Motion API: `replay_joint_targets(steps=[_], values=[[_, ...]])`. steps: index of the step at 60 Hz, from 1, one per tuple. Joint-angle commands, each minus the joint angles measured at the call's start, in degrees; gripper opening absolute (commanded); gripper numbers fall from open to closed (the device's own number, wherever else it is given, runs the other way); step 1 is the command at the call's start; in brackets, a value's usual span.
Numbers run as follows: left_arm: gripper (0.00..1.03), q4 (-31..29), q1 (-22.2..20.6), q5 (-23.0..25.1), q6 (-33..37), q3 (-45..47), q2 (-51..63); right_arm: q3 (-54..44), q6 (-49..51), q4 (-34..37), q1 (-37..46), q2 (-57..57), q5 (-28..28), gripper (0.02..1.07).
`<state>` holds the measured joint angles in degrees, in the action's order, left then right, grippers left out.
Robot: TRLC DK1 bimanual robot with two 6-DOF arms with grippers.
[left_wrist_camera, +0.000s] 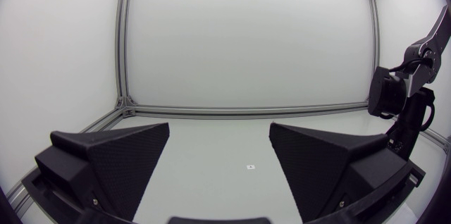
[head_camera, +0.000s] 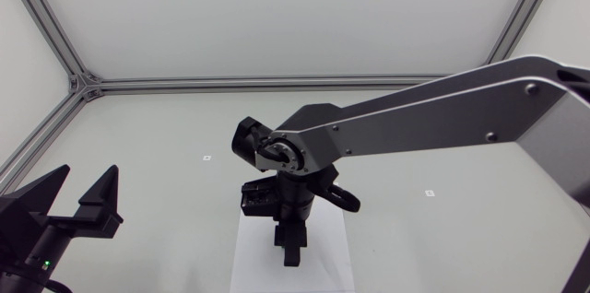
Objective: Pick up the orange 2x2 brick with the right arm and stack it on top of the green 2x2 brick in the center
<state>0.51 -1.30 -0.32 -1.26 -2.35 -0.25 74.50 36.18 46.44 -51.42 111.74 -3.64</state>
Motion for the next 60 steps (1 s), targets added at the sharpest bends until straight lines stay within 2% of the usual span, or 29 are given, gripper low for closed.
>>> replay_joint_targets(steps=[1, 28, 36, 37, 40, 42, 44, 60], values=[[0.99, -0.78, 0.16, 0.23, 0.73, 2.35, -0.45, -2.87, 0.91, 0.59, 0.0, 0.49, 0.21, 0.46], [0.99, -0.87, 0.16, 0.23, 0.73, 2.35, -0.45, -3.22, 1.52, 0.5, 0.09, 0.58, 0.65, 0.47], [0.99, -0.87, 0.16, 0.23, 0.73, 2.35, -0.45, -3.04, 1.52, 0.23, 0.0, 0.76, 0.65, 0.64], [0.99, -0.87, 0.16, 0.23, 0.73, 2.35, -0.45, -3.04, 1.52, 0.23, 0.09, 0.76, 0.65, 0.74], [0.99, -0.78, 0.16, 0.23, 0.73, 2.35, -0.45, -3.04, 1.52, 0.06, 0.0, 0.76, 0.65, 0.86], [0.99, -0.87, 0.16, 0.23, 0.73, 2.35, -0.45, -2.87, 1.43, -0.29, 0.09, 0.84, 0.65, 0.98], [0.99, -0.87, 0.16, 0.23, 0.73, 2.35, -0.45, -2.78, 1.35, -0.47, 0.09, 0.93, 0.56, 1.03], [0.99, -0.78, 0.16, 0.23, 0.73, 2.35, -0.45, -2.6, 1.35, -1.08, 0.44, 1.55, 0.3, 1.03]])
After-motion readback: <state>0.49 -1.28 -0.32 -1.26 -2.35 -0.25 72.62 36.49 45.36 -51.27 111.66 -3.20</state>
